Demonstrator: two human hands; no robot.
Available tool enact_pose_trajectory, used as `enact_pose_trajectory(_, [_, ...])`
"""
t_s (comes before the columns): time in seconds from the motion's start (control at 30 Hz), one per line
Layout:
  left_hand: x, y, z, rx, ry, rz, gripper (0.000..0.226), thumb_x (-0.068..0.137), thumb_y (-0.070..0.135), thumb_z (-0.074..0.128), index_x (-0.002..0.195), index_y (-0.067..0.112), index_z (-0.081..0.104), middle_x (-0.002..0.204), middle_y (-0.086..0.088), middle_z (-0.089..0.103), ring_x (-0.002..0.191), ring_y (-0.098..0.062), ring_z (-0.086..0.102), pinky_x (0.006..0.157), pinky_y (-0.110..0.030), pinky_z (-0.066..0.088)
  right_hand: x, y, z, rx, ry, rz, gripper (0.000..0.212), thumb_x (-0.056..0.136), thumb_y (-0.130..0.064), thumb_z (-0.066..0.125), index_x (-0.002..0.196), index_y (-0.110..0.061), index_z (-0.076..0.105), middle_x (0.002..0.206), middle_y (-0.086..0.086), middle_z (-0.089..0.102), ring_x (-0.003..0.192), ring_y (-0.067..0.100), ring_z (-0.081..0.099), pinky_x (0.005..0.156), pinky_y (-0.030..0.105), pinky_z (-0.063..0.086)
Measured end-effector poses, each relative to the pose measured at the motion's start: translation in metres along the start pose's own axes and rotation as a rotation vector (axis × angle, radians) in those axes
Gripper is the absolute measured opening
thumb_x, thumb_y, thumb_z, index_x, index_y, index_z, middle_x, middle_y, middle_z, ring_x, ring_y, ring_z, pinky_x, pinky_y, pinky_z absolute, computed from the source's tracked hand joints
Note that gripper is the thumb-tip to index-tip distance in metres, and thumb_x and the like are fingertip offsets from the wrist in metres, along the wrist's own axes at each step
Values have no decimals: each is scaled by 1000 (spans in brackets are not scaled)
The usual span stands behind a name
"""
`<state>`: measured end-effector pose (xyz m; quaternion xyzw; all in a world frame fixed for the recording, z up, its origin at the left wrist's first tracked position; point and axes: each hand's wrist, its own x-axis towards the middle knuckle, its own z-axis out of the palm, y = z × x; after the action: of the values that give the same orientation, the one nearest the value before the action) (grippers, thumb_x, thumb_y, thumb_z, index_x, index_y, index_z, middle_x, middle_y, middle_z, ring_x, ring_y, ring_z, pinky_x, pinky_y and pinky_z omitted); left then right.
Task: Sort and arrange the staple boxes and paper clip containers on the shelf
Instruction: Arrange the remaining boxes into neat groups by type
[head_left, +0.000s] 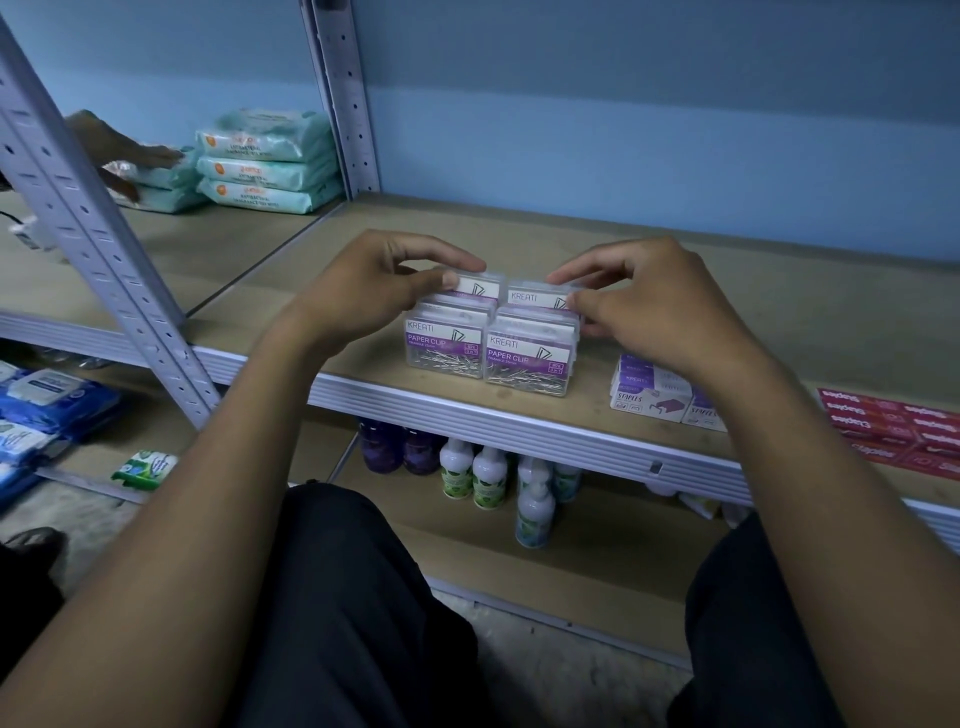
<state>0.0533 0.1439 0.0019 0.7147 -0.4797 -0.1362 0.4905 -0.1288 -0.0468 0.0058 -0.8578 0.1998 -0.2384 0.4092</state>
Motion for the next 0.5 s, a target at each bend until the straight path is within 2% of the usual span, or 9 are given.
enact_pose_trajectory(0.07, [-1,0,0,6,-3,-10,21,95,15,62,109,21,76,109,13,74,90,-3,67,70,-14,47,-2,-1,0,2,-10,-2,26,84,-13,70,94,-35,81,93,-9,76,92,10,73,88,36,60])
enact_pose_trajectory(0.13, [-2,-2,0,10,-5,-34,21,96,15,61,109,20,76,109,12,74,102,-16,68,81,-29,49,-4,-1,1,0,-29,1,27,85,-12,68,93,-35,82,92,-10,76,91,10,73,88,37,60])
enact_pose_trajectory(0.2, [-3,-3,-1,8,-10,-60,20,96,15,60,108,19,76,108,11,75,106,-19,67,87,-36,51,-5,-2,2,-11,-44,8,28,86,-13,65,92,-35,81,90,-10,77,90,10,73,87,37,60])
enact_pose_trajectory(0.37, [-3,-3,-2,14,-11,-87,21,98,17,56,108,20,75,109,11,73,100,-4,66,83,-24,49,-7,-6,-1,-114,-65,-14,26,90,-19,63,95,-37,80,90,-14,75,87,4,71,86,33,59])
enact_pose_trajectory(0.43, [-4,-2,-2,38,-15,-81,21,98,29,56,111,26,73,112,15,72,103,2,64,84,-22,46,-8,-10,-3,-195,-87,-53,22,93,-25,62,100,-38,78,93,-19,74,86,-4,67,81,24,54])
enact_pose_trajectory(0.5, [-6,0,-4,67,-73,-70,31,91,48,62,119,37,68,121,22,67,108,8,61,85,-23,45,-9,-13,-7,-253,-140,-74,18,95,-39,63,108,-39,76,103,-24,72,92,-12,62,81,18,48])
